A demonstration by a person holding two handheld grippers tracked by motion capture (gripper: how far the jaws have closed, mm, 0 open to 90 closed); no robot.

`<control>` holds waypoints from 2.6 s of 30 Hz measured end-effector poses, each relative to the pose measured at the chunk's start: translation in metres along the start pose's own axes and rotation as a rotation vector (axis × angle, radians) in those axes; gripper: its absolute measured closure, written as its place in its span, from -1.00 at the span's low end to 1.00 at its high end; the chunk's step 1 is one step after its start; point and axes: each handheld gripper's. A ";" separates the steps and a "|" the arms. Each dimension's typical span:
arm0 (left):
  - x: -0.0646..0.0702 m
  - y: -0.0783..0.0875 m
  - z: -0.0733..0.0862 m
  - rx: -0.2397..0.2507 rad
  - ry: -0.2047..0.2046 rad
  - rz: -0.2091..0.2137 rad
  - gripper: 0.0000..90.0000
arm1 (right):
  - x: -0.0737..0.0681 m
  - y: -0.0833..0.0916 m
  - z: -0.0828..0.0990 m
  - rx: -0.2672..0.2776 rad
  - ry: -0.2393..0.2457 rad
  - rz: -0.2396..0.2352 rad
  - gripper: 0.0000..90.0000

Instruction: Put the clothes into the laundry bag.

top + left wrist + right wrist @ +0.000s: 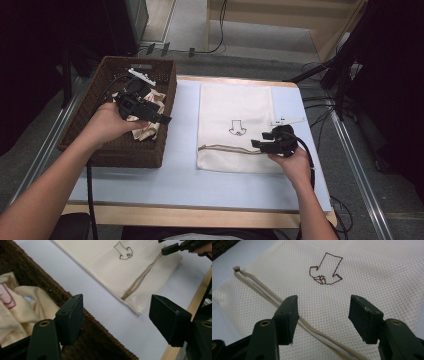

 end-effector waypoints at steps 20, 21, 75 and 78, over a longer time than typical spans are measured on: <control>-0.052 -0.005 0.008 -0.017 0.086 -0.099 -0.33 | 0.000 0.000 0.000 -0.002 -0.001 -0.003 -0.06; -0.052 -0.005 0.008 -0.017 0.086 -0.099 -0.33 | 0.000 0.000 0.000 -0.002 -0.001 -0.003 -0.06; -0.111 -0.114 0.042 -0.178 0.337 -0.303 -1.00 | 0.001 -0.001 0.001 -0.008 -0.007 -0.007 -0.07; -0.113 -0.117 0.044 -0.185 0.339 -0.323 -1.00 | 0.001 -0.001 0.001 -0.011 -0.011 -0.007 -0.07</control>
Point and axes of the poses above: each handheld gripper's, and its own axes: y roughly backward along the jaws, z roughly out of its underside, x roughly to its right, and after that the axes turned 6 degrees about -z, right-handed
